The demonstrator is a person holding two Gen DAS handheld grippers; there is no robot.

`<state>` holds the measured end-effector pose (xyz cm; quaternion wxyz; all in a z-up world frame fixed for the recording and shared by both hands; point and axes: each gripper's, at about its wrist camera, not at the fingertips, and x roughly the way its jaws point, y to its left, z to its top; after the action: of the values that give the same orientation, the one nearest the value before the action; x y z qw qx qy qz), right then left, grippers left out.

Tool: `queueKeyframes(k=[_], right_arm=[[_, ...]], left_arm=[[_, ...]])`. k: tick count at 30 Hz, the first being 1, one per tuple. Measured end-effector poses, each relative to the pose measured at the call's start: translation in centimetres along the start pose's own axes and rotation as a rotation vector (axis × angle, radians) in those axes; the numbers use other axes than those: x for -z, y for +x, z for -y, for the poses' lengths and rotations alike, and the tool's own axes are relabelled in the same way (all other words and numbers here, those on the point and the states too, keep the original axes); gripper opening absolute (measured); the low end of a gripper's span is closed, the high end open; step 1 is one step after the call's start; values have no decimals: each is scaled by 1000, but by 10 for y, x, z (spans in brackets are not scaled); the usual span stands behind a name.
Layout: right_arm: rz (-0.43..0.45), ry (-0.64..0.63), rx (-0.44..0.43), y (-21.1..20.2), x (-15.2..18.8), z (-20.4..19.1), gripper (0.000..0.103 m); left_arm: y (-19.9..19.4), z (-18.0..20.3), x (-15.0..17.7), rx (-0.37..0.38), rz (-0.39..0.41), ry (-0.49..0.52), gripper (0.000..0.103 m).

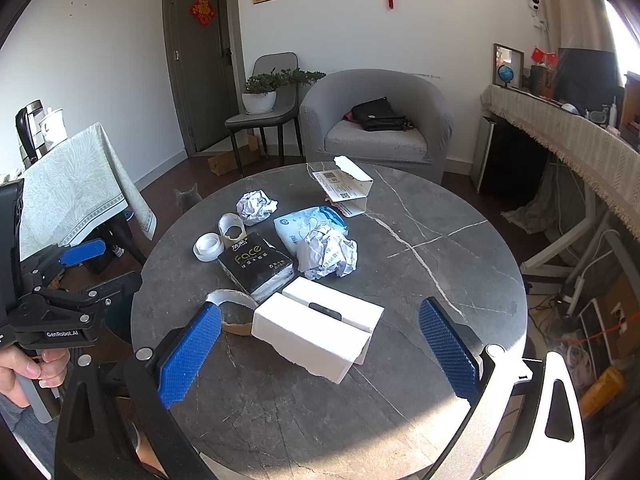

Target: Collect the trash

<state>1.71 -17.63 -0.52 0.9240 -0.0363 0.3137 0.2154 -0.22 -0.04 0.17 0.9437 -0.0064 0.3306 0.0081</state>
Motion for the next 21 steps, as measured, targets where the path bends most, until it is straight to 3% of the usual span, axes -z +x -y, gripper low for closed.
queueKeyframes(k=[21], right_arm=[[-6,1,3,1,0,1,100]], left_arm=[[1,-1,1,2,0,-4,100]])
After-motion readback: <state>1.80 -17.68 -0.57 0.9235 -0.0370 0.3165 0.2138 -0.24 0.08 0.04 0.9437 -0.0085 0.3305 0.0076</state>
